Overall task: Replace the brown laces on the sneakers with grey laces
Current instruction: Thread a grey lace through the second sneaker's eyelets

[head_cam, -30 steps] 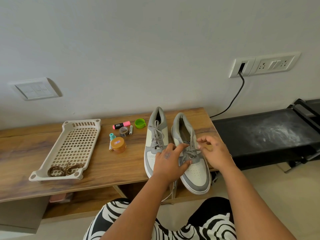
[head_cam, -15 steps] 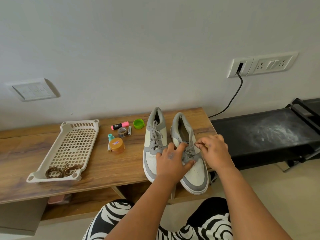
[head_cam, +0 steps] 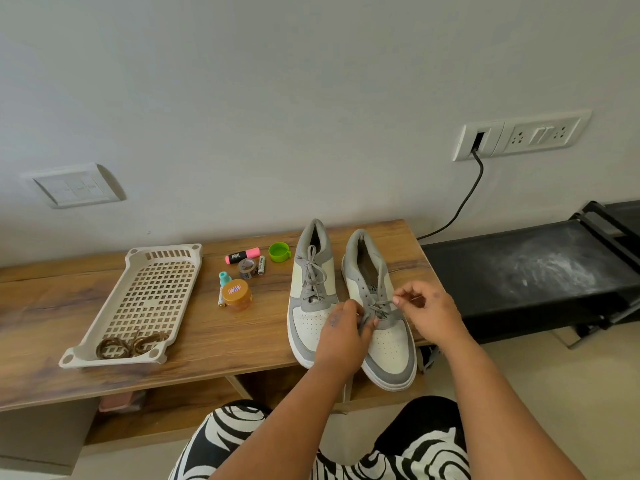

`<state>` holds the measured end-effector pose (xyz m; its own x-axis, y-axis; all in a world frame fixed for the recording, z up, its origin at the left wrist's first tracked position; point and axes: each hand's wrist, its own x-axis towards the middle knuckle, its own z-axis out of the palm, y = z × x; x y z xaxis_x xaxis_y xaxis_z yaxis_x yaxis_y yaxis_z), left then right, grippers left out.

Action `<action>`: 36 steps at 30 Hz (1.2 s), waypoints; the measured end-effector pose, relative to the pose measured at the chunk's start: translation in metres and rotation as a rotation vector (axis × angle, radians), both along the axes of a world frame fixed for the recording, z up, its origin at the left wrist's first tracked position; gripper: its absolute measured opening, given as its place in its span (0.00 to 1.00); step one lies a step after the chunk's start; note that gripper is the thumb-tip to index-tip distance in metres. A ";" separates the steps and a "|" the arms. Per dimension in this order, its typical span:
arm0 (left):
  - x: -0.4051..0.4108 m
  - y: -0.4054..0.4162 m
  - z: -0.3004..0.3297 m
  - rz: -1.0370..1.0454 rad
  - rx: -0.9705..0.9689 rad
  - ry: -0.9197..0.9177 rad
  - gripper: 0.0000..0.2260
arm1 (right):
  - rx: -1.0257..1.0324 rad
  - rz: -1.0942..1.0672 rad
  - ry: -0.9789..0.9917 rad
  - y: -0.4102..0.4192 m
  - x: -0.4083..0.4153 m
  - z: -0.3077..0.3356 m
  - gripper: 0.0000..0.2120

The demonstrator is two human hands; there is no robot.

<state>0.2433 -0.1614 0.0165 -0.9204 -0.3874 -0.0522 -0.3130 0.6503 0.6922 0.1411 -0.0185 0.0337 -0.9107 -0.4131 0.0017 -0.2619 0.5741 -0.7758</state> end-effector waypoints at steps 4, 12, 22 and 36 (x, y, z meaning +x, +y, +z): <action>-0.002 0.000 -0.007 0.040 0.037 0.070 0.10 | 0.090 0.153 -0.042 -0.006 0.006 0.002 0.02; -0.021 0.004 0.007 0.349 0.438 0.011 0.16 | 0.102 0.193 0.220 -0.016 0.010 0.002 0.04; -0.027 0.001 0.004 0.348 0.587 -0.055 0.13 | 0.011 0.134 -0.034 -0.014 0.001 -0.003 0.13; -0.020 0.004 -0.003 0.361 0.894 -0.024 0.09 | 0.364 0.228 0.045 -0.033 0.001 -0.008 0.11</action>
<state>0.2235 -0.1572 0.0133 -0.7484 -0.4552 -0.4825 -0.4110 -0.2527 0.8759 0.1423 -0.0512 0.0252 -0.7982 -0.5849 -0.1440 -0.4427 0.7318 -0.5181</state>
